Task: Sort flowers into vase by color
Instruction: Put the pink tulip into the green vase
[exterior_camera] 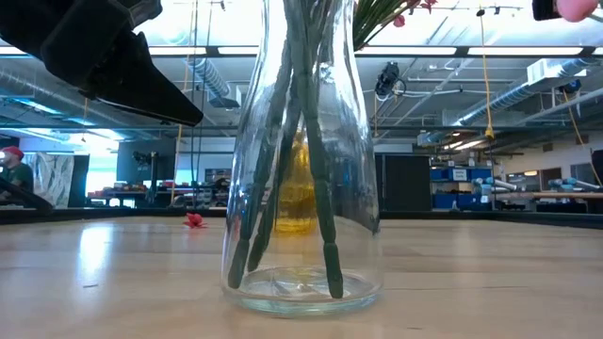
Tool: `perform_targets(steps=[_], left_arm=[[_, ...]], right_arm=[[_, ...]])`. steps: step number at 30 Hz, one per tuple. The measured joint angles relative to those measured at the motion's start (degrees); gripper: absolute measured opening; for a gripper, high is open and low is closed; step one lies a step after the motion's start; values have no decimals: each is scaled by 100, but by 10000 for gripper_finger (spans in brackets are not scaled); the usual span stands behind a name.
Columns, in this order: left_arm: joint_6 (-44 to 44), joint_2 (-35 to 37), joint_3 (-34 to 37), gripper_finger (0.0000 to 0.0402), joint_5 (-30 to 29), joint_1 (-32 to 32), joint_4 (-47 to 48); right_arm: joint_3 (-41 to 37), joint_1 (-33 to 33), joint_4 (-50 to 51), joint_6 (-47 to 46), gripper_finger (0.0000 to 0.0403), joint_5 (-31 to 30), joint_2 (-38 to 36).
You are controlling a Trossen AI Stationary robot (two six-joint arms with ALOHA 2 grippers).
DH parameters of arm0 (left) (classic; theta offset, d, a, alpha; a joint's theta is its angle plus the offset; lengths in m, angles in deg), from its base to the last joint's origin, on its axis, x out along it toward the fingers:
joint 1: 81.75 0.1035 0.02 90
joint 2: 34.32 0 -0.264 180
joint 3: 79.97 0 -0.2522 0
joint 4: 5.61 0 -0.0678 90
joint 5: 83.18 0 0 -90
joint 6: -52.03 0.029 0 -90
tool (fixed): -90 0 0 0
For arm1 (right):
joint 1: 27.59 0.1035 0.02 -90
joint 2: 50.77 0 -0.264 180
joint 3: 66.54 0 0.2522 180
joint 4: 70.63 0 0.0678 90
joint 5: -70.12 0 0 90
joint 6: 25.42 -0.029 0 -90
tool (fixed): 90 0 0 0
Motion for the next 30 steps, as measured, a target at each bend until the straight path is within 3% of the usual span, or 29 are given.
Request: perform_targets(steps=[7, 9, 13, 19, 25, 27, 30], left_arm=[[-16, 0, 0, 335, 1, 1, -42], [-17, -2, 0, 335, 1, 0, -54], [-15, 0, 0, 335, -1, 2, -52], [-29, -2, 0, 335, -1, 0, -46], [-57, -2, 0, 335, 1, 1, -103], [-45, -2, 0, 335, 1, 2, -100], [-34, -2, 0, 335, 1, 0, -77]], right_arm=[[738, 55, 4, 1187, 12, -1950, -157], [1130, 0, -4, 1200, 29, -2231, -185], [1587, -54, -8, 943, 93, -2024, -233], [1250, -50, 5, 882, 176, -2245, -504], [799, 246, 0, -72, 179, -457, -713], [766, 486, 7, -291, 176, -639, -924], [978, 809, -33, -489, 173, -1646, -1353]])
